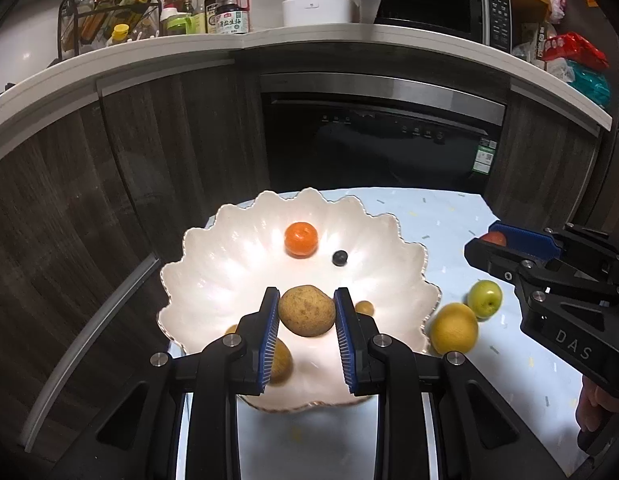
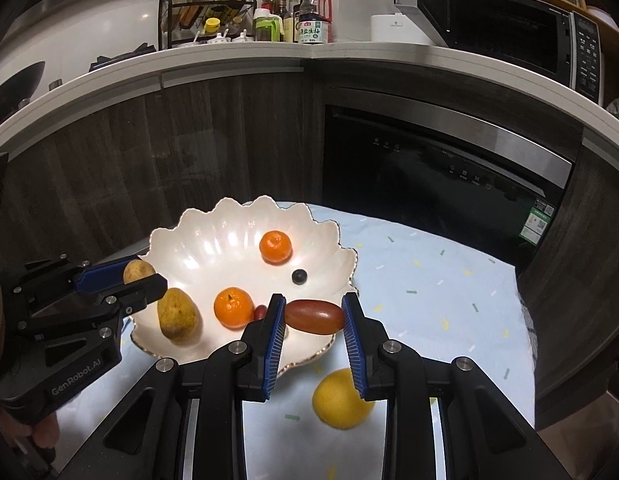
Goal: Organize fruits
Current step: 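Lift the brown fruit in the left tool over the bowl while the right carries the grape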
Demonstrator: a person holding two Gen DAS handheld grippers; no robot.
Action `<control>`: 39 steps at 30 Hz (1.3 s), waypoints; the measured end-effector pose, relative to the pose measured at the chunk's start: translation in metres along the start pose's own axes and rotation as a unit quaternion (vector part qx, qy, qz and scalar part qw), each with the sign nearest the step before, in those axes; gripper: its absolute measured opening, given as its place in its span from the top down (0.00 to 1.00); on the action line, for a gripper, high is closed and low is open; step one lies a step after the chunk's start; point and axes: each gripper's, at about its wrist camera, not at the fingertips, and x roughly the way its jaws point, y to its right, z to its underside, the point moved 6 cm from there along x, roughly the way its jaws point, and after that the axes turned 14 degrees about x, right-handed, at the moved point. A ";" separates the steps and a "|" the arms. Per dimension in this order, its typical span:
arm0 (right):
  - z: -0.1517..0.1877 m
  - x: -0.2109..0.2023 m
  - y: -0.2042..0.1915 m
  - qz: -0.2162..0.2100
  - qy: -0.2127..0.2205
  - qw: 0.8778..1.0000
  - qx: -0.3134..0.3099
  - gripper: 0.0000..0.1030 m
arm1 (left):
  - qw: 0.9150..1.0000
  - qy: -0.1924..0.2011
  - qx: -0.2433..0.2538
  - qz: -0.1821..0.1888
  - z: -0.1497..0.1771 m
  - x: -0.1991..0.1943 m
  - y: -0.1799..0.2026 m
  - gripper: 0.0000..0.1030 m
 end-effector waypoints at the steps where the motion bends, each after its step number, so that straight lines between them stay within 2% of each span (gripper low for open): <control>1: -0.001 0.004 -0.001 0.001 -0.001 1.000 0.000 0.71 | 1.000 -0.001 -0.001 -0.001 -0.001 0.002 -0.003 0.73; 22: -0.009 0.054 -0.004 0.014 -0.022 1.000 0.003 0.71 | 1.000 -0.017 -0.007 -0.016 -0.007 0.052 -0.035 0.73; 39: -0.011 0.078 -0.005 0.014 -0.041 0.999 0.001 0.71 | 0.999 -0.030 -0.017 -0.008 -0.005 0.076 -0.044 0.73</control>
